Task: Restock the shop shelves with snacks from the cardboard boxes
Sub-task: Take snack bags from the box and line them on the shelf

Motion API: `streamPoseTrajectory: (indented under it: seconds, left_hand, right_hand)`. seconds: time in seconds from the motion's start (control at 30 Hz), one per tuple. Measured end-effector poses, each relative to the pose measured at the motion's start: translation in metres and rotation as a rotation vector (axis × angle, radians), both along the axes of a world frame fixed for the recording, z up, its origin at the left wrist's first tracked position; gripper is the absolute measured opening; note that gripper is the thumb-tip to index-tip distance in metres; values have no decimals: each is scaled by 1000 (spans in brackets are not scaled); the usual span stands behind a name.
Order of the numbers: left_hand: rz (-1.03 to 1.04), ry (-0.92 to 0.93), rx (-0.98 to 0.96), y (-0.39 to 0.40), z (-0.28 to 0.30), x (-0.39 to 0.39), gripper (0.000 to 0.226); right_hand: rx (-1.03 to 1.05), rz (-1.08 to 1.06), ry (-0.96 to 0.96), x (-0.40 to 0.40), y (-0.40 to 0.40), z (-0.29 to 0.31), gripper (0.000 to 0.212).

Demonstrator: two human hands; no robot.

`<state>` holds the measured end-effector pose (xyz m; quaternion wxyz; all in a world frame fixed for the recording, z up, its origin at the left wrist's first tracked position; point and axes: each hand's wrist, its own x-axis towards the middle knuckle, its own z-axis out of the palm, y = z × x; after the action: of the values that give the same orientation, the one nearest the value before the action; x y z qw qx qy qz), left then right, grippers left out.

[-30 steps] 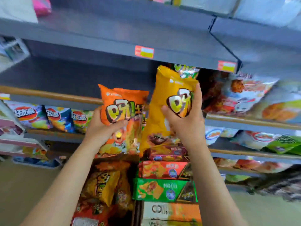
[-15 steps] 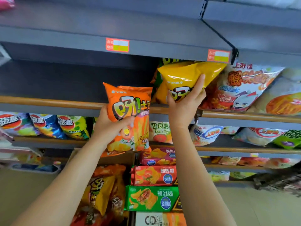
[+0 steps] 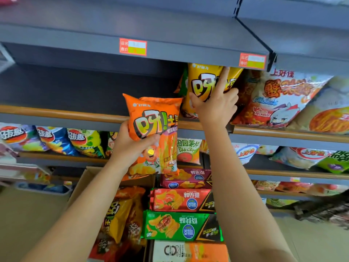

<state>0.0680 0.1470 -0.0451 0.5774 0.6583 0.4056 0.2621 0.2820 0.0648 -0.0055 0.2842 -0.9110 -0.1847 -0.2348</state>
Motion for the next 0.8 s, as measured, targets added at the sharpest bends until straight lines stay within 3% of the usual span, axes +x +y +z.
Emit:
streamPoseTrajectory:
  seconds: [0.1, 0.23, 0.3, 0.37, 0.47, 0.6, 0.7, 0.8]
  left_hand:
    - [19, -6, -43, -2, 2, -10, 80]
    - [46, -22, -108, -12, 2, -32, 76]
    - [74, -30, -169, -18, -3, -51, 78]
    - [124, -54, -230, -22, -13, -76, 86]
    - [133, -114, -297, -22, -36, -114, 75]
    - [98, -9, -403, -7, -78, -155, 86]
    - [105, 95, -459, 7, -122, -189, 70]
    - [206, 147, -452, 24, -163, -225, 53]
  right_hand:
    - [139, 117, 50, -4, -18, 0, 102]
    - [442, 174, -55, -57, -53, -20, 63]
    - [496, 368, 200, -94, -57, -39, 46]
    - [403, 614, 659, -127, -52, -55, 54]
    - [204, 824, 1203, -170, -45, -66, 72]
    - [35, 809, 1280, -227, -32, -109, 69]
    - [6, 741, 1374, -264, -16, -159, 61]
    - [-68, 556, 1461, -293, 6, -217, 69]
